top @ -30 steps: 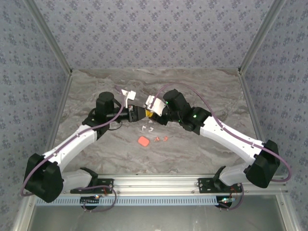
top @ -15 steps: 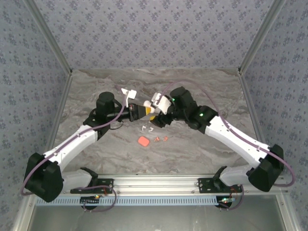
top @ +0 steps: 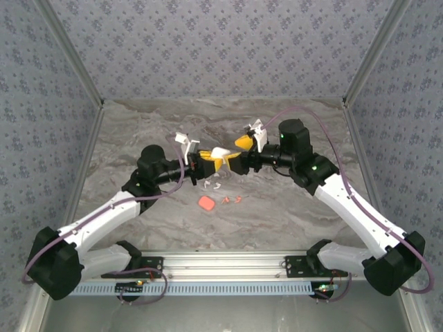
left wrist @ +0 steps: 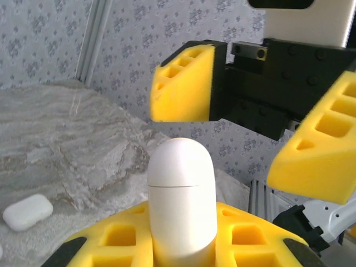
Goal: Insert the wireless bluetooth earbuds into the charging case
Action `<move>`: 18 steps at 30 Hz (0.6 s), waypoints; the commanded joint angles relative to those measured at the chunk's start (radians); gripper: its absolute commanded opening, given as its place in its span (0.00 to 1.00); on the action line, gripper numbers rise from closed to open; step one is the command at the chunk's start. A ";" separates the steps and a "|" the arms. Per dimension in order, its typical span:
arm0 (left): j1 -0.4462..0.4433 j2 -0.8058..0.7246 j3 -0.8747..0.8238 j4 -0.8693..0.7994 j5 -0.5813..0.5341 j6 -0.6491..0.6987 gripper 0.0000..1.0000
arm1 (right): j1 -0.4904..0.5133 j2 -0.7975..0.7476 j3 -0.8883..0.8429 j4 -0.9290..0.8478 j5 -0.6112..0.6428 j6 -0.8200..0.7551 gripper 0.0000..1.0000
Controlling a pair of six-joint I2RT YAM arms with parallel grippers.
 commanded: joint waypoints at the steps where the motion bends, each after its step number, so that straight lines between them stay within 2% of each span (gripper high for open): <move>1: -0.011 -0.025 -0.004 0.101 -0.021 0.060 0.09 | -0.006 0.007 -0.006 0.057 -0.011 0.065 0.76; 5: -0.013 -0.033 -0.004 0.096 -0.014 0.069 0.07 | -0.009 0.013 -0.007 0.060 0.012 0.067 0.71; 18: -0.015 -0.053 -0.003 0.088 0.008 0.084 0.05 | -0.048 0.054 0.030 0.034 0.036 0.086 0.67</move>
